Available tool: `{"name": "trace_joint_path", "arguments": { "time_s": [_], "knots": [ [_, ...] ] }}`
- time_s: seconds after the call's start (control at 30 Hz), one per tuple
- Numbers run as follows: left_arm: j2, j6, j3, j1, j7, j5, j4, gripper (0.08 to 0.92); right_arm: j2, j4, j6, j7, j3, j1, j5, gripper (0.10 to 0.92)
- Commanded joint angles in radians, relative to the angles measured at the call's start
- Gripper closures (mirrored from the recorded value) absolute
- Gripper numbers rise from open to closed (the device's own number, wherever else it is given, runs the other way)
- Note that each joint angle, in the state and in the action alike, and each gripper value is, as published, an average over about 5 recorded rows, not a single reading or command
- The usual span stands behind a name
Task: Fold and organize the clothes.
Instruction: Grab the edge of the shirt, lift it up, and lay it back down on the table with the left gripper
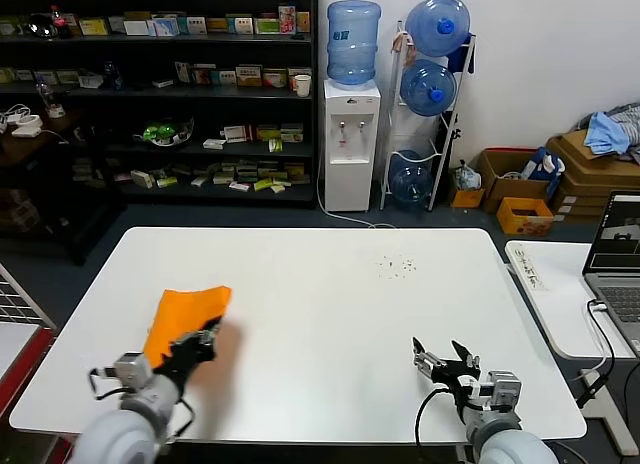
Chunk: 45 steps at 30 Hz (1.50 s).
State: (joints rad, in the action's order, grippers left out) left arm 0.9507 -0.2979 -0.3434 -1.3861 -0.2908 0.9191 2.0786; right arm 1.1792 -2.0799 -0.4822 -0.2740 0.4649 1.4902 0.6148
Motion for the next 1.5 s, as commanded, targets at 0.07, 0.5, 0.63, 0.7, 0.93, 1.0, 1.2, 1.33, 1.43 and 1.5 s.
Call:
{"name": "trace_joint_path", "arguments": {
  "time_s": [0.07,0.5,0.63,0.7,0.93,1.0,1.2,1.33,1.43,1.5],
  "knots": [
    [0.356,-0.009,0.368,0.251,-0.173,0.206,-0.089,0.905,0.047,0.025,-0.006,-0.006,0.013,0.007,-0.012,0.203],
    [0.448,-0.008,0.401,0.278,-0.178,0.124,-0.153,0.905,0.047,0.023,-0.005,-0.006,0.011,0.003,-0.010,0.203],
    [0.448,-0.010,0.416,0.269,-0.180,0.113,-0.151,0.905,0.042,0.022,-0.005,-0.006,0.011,0.000,-0.007,0.203],
    [0.448,-0.011,0.420,0.267,-0.181,0.110,-0.152,0.905,0.042,0.021,-0.005,-0.007,0.011,0.000,-0.007,0.203],
    [0.456,-0.013,0.413,0.271,-0.173,0.105,-0.163,0.905,0.048,0.016,0.008,-0.001,0.010,0.005,-0.012,0.203],
    [0.461,-0.016,0.406,0.270,-0.163,0.103,-0.165,0.905,0.048,0.016,0.029,0.010,0.010,0.006,-0.017,0.203],
    [0.458,-0.013,0.364,0.228,-0.082,0.030,-0.145,0.860,0.045,0.018,0.194,0.111,0.023,0.016,-0.101,0.203],
    [0.385,0.075,0.293,0.136,0.115,-0.189,-0.095,0.745,0.035,0.026,0.338,0.219,0.057,0.040,-0.211,0.203],
    [0.313,0.263,0.184,0.017,0.279,-0.384,-0.072,0.658,0.030,0.029,0.434,0.294,0.110,0.074,-0.266,0.203],
    [0.284,0.420,0.068,-0.076,0.348,-0.461,-0.084,0.606,0.036,0.028,0.485,0.331,0.156,0.101,-0.275,0.203]
  ]
}}
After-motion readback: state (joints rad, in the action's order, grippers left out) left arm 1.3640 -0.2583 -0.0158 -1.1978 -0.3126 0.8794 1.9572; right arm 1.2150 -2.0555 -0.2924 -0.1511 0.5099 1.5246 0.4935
